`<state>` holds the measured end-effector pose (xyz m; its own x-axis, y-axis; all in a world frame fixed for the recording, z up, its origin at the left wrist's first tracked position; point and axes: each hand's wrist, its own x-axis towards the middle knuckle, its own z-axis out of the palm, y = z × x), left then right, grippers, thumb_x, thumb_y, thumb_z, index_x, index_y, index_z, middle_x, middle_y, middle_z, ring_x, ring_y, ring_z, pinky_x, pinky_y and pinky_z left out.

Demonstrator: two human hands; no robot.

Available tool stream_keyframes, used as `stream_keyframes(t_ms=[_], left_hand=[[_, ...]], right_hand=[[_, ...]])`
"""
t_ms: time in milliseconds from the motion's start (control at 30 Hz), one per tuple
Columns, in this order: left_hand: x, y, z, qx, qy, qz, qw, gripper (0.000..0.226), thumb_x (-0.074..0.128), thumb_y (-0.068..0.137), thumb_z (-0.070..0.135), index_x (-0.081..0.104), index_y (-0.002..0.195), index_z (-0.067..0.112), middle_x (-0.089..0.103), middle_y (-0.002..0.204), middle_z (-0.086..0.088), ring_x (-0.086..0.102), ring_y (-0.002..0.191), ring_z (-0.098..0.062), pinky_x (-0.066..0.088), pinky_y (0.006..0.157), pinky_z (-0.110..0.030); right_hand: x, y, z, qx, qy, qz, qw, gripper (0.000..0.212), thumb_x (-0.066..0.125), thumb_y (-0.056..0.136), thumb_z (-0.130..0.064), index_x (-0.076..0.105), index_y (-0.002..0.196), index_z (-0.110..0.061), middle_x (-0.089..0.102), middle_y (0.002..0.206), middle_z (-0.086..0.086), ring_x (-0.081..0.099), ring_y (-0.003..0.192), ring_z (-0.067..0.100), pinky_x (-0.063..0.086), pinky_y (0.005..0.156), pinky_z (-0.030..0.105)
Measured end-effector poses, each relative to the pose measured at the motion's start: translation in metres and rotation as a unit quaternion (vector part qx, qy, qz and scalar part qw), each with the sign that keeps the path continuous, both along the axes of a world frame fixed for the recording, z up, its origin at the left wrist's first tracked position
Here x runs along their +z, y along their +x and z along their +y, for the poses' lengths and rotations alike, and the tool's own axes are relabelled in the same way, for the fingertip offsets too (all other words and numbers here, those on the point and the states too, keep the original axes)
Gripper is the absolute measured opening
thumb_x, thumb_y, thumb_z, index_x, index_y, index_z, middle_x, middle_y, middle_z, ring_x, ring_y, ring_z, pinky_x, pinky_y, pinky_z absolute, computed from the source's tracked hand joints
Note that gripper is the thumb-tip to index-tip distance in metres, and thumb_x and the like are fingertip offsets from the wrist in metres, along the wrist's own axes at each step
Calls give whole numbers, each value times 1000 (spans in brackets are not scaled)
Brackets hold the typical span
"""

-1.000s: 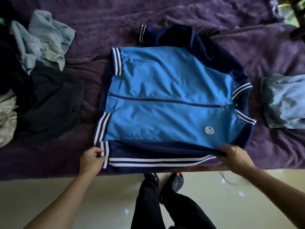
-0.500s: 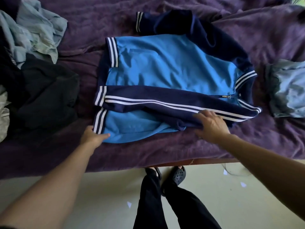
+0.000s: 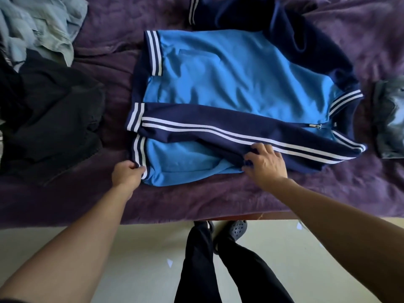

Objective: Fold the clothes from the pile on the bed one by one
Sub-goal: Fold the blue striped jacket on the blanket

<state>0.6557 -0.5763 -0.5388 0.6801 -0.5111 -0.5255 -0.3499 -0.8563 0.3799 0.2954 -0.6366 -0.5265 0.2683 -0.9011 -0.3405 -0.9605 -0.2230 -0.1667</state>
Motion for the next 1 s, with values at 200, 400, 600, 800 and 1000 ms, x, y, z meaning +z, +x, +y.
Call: stream_keyframes(t_ms=[200,400,600,800,1000], left_hand=[[21,45,26,-27,105,-134,985,24,67,82,24,65,91,2,66,98,-26,62,92,-43,48,74,-43],[33,18,-5,-214,-38,-225,950,43,71,71,8,61,114,7,50,121,-24,48,109,-45,44,87,-53],[16,-45,-65,-191,-101,31,976,71,67,83,46,35,144,27,43,143,-9,41,131,-29,37,106,-46],[8,-16,-53,-133,-60,-60,987,17,62,78,6,61,86,21,68,91,-16,62,81,-35,47,68,-33],[20,13,11,-347,-43,-271,897,24,66,69,10,65,94,11,55,103,-21,50,95,-42,41,72,-49]], right_hand=[[9,-37,35,60,42,-47,996,11,63,79,-21,67,80,-10,66,96,4,59,96,31,41,77,38],[26,-80,59,97,94,-26,991,5,65,83,-21,64,79,-18,62,86,-1,61,88,27,45,70,37],[13,-78,33,-10,39,24,999,63,79,67,-26,60,126,-18,55,133,10,48,124,33,47,89,46],[-11,-91,27,-5,130,124,984,99,71,74,-45,11,152,-36,5,162,1,2,149,22,26,111,43],[-15,-99,30,8,87,160,983,102,78,70,-41,20,153,-29,16,160,9,11,148,30,26,110,47]])
